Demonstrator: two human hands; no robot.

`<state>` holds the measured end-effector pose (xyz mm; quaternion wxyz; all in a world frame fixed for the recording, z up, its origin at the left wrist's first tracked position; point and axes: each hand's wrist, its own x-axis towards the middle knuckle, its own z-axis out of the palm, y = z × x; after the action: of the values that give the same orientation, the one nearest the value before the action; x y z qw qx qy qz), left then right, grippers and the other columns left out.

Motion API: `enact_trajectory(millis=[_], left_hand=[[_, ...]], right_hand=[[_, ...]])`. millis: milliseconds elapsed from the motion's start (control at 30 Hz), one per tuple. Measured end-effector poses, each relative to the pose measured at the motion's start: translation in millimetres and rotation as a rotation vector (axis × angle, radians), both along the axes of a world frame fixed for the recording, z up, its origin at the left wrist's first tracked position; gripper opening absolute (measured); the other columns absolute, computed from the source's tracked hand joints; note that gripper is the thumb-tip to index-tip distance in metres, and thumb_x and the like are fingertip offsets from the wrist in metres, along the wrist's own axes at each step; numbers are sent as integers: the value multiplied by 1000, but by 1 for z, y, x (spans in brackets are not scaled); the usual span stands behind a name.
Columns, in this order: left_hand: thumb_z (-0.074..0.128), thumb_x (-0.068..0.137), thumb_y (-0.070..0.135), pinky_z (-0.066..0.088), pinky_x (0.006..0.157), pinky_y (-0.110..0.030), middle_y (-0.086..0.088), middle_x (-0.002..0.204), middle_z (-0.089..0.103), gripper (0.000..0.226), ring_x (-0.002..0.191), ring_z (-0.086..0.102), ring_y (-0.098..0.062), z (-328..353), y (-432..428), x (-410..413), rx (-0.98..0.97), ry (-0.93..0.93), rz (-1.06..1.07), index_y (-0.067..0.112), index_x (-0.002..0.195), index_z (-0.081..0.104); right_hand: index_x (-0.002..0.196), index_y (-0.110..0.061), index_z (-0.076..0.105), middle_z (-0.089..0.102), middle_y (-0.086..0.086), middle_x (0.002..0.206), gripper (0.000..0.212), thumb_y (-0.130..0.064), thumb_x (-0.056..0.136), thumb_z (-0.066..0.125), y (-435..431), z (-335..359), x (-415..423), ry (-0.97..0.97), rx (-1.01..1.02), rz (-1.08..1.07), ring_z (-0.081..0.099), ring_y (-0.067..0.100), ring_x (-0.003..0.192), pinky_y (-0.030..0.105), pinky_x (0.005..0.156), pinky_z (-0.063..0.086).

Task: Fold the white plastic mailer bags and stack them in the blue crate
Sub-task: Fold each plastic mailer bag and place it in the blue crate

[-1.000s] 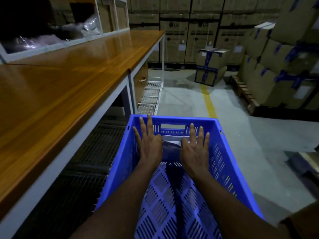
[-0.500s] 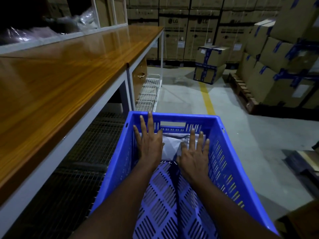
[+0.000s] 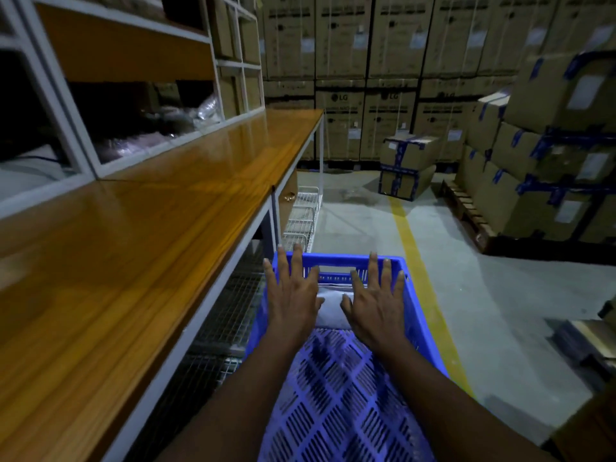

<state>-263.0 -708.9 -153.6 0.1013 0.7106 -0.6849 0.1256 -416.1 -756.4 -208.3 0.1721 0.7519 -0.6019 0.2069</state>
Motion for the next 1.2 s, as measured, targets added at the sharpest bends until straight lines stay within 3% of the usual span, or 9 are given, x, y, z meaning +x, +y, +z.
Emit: enact_trajectory(millis=[100, 200, 300, 433, 567, 733, 933, 1100, 1200], left_hand=[[53, 97, 46, -2, 117, -63, -12, 165, -6, 65, 150, -11, -39, 35, 42, 10, -19, -35, -4, 29, 154, 25], [50, 99, 44, 0, 116, -61, -9, 165, 4, 63, 151, -3, -37, 66, 94, 35, -91, -52, 33, 28, 154, 26], [63, 92, 44, 18, 113, -65, -11, 157, 34, 62, 146, 22, -42, 90, 151, 67, -155, -29, 104, 25, 147, 44], [79, 75, 43, 42, 96, -64, -8, 125, 65, 56, 124, 54, -40, 111, 232, 116, -263, -30, 247, 22, 125, 64], [75, 81, 41, 40, 97, -58, -5, 124, 64, 50, 123, 53, -35, 130, 322, 167, -327, -34, 417, 24, 127, 63], [74, 72, 32, 43, 86, -49, -5, 115, 66, 47, 108, 58, -33, 132, 432, 225, -389, -80, 638, 23, 117, 68], [75, 68, 37, 43, 88, -49, -6, 120, 64, 52, 110, 57, -33, 107, 538, 266, -260, -91, 926, 26, 117, 67], [72, 75, 39, 43, 89, -48, -3, 127, 62, 49, 112, 56, -30, 96, 575, 282, -220, -133, 983, 28, 122, 65], [60, 88, 39, 41, 94, -46, 0, 132, 57, 45, 119, 52, -27, 105, 582, 295, -232, -160, 979, 29, 133, 57]], right_hand=[[132, -14, 63, 32, 25, 156, 60, -46, 86, 43, 32, 42, 13, -67, -18, 58, 37, 48, 138, 64, 111, 29], [141, -17, 55, 27, 21, 159, 62, -45, 88, 38, 75, 85, 38, -118, 3, 154, 29, 45, 144, 63, 113, 26], [144, -19, 49, 26, 18, 160, 62, -47, 91, 32, 118, 118, 72, -155, 34, 267, 26, 42, 146, 61, 115, 20], [132, -19, 60, 40, 17, 154, 60, -45, 87, 30, 182, 153, 130, -238, -6, 442, 40, 41, 138, 59, 110, 33], [133, -21, 57, 35, 12, 157, 55, -44, 88, 36, 250, 178, 197, -262, 22, 634, 34, 37, 141, 55, 113, 27], [131, -21, 57, 42, 12, 152, 50, -41, 88, 40, 335, 188, 278, -249, 18, 868, 40, 36, 137, 54, 109, 33], [132, -20, 56, 47, 12, 148, 50, -40, 88, 43, 426, 169, 350, -201, 75, 1110, 46, 34, 130, 52, 107, 36], [122, -18, 59, 57, 13, 133, 36, -39, 93, 55, 465, 136, 389, -191, 33, 1266, 56, 33, 112, 44, 87, 47], [131, -21, 52, 53, 10, 138, 43, -45, 98, 40, 458, 127, 412, -94, 83, 1271, 52, 31, 118, 43, 91, 46]])
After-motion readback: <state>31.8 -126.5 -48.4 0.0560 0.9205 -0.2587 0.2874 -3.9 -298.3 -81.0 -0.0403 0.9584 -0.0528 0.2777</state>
